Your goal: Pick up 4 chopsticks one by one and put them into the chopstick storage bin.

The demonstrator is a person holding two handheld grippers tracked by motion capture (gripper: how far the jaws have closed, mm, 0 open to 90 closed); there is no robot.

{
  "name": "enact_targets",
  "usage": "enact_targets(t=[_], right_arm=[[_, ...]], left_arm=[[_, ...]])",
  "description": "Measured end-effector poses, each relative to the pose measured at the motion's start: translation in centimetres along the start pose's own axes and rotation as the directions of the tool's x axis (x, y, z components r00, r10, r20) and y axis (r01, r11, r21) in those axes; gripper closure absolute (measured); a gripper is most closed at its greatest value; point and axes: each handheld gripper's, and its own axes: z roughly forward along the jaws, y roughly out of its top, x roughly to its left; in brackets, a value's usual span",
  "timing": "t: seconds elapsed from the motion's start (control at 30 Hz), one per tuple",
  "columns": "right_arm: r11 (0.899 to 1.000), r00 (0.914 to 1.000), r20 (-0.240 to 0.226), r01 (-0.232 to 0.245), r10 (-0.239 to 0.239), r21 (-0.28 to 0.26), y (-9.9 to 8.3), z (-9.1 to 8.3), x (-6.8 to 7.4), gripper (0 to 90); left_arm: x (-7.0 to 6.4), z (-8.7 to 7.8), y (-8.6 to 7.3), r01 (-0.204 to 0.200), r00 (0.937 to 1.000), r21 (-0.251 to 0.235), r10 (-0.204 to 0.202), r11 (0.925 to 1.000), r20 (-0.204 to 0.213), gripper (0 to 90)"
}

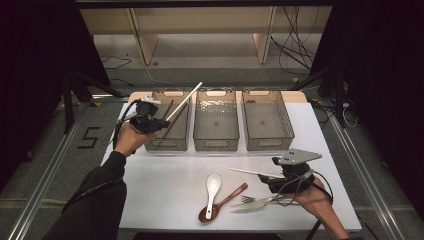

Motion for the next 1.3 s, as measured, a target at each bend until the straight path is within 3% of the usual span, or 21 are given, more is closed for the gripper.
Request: enact_targets(t=[0.17, 0.6, 1.13, 1.23, 1.3], right_arm=[[1.0, 1.0, -0.001, 0.001, -0.001, -0.002, 0.0, 0.0, 0.0, 28.6], [1.0, 1.0, -0.002, -0.001, 0.001, -0.002, 0.0, 0.0, 0.0, 28.7], [1.0, 1.0, -0.008, 0.0, 0.0, -0.004, 0.1, 0.0, 0.0, 28.6], [1.0, 1.0, -0.008, 0.001, -0.001, -0.004, 0.1, 0.0, 0.0, 28.7], [1.0, 1.0, -0.008, 0.001, -0.001, -0.004, 0.1, -0.1, 0.0, 28.7]], left_arm=[[1.3, 0.5, 0.0, 0.044, 0.9986, 0.004, -0.044, 0.999, -0.029, 85.1], [3.0, 2.0, -0.6, 0.111, 0.9918, 0.058, -0.107, 0.9922, -0.07, 85.1], [4.2, 3.6, -0.8, 0.174, 0.9808, 0.111, -0.163, 0.9784, -0.108, 84.5], [4.1, 3.8, -0.9, 0.185, 0.9761, 0.089, -0.173, 0.9787, -0.132, 83.7], [4.1, 3.7, -0.9, 0.193, 0.9752, 0.079, -0.183, 0.978, -0.125, 75.9]])
